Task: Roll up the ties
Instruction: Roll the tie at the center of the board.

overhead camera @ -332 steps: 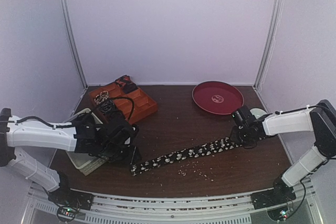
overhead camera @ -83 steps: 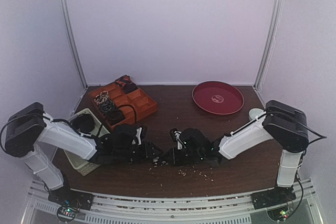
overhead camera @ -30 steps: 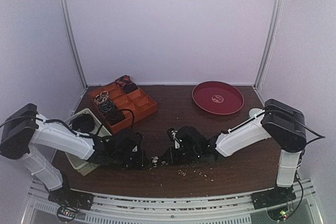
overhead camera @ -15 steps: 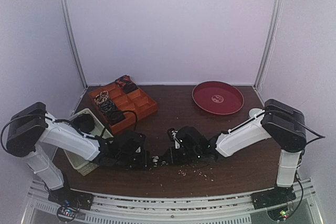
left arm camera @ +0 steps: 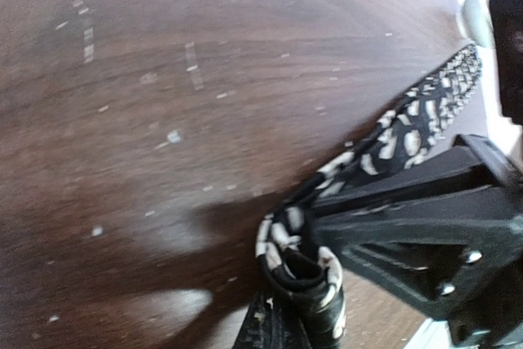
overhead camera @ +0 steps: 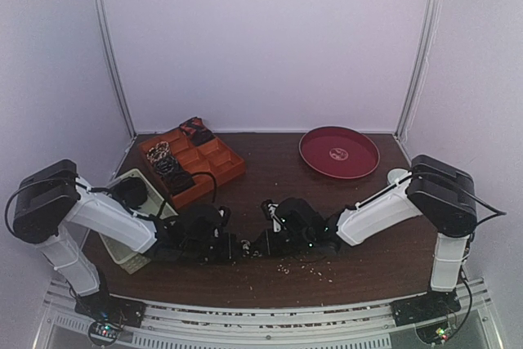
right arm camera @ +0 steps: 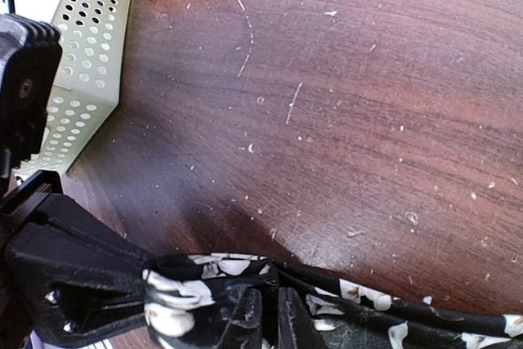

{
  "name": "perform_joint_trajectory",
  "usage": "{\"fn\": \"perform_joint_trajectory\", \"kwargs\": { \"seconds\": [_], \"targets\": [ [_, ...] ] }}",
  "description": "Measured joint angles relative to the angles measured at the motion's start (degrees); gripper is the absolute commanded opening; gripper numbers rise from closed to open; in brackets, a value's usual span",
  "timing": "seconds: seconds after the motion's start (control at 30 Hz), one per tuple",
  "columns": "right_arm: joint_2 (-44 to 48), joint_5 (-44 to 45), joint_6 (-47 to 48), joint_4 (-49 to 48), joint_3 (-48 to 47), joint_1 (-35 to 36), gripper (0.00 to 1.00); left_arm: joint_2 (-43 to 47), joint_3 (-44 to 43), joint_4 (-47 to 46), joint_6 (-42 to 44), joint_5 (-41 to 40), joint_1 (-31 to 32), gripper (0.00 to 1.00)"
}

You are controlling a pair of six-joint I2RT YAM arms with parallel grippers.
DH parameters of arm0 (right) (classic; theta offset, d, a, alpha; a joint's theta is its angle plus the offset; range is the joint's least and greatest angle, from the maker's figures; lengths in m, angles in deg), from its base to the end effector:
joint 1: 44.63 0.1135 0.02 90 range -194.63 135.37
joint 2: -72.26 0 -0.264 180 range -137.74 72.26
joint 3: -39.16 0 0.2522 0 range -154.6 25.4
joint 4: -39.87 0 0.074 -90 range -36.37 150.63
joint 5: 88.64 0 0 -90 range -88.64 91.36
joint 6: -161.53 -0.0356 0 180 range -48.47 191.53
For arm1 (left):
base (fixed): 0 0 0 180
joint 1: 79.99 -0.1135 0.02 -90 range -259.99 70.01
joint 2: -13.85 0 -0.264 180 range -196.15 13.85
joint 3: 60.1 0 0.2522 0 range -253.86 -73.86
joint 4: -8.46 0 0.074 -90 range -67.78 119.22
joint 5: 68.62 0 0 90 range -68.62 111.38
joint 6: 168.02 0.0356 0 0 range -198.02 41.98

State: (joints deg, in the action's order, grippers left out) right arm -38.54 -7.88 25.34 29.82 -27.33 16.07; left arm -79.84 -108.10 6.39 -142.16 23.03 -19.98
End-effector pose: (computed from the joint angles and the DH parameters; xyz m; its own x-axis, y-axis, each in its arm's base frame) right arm 0.1831 0.3380 0.1227 -0.8587 -0.0748 -0.5069 -0.4420 0.6085 0.6590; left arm 0.1453 -0.2538 0.1209 -0.9388 -0.1727 -0.2979 0.0719 0.7477 -0.6601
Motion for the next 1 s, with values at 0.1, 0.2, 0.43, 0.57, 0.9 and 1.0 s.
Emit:
{"fn": "perform_joint_trajectory", "kwargs": {
  "seconds": [0.1,0.2,0.43,0.57,0.9,1.0],
  "targets": [
    [0.00,-0.13,0.09,-0.70,0.31,0.00,0.11,-0.17,0.02,-1.86,-0.24,0.87,0.00,0.00],
    [0.00,-0.72,0.15,-1.14,0.33,0.00,0.10,-0.17,0.00,-2.51,-0.31,1.16,0.00,0.00],
    [-1.44,-5.16,-3.34,-5.66,0.61,-0.09,0.10,1.95,0.96,-1.90,-0.59,1.07,0.00,0.00],
    [-1.92,-6.97,-5.22,-6.82,0.59,0.15,0.10,4.17,2.45,-1.62,-0.94,0.70,0.00,0.00],
    [-1.79,-4.87,-3.96,-4.70,0.52,-0.15,0.12,2.60,1.60,-1.05,-0.90,0.94,0.00,0.00],
    [-0.94,-3.39,-2.71,-3.02,0.50,-0.28,0.13,2.38,0.98,-0.66,-0.83,1.03,0.00,0.00]
  ]
}}
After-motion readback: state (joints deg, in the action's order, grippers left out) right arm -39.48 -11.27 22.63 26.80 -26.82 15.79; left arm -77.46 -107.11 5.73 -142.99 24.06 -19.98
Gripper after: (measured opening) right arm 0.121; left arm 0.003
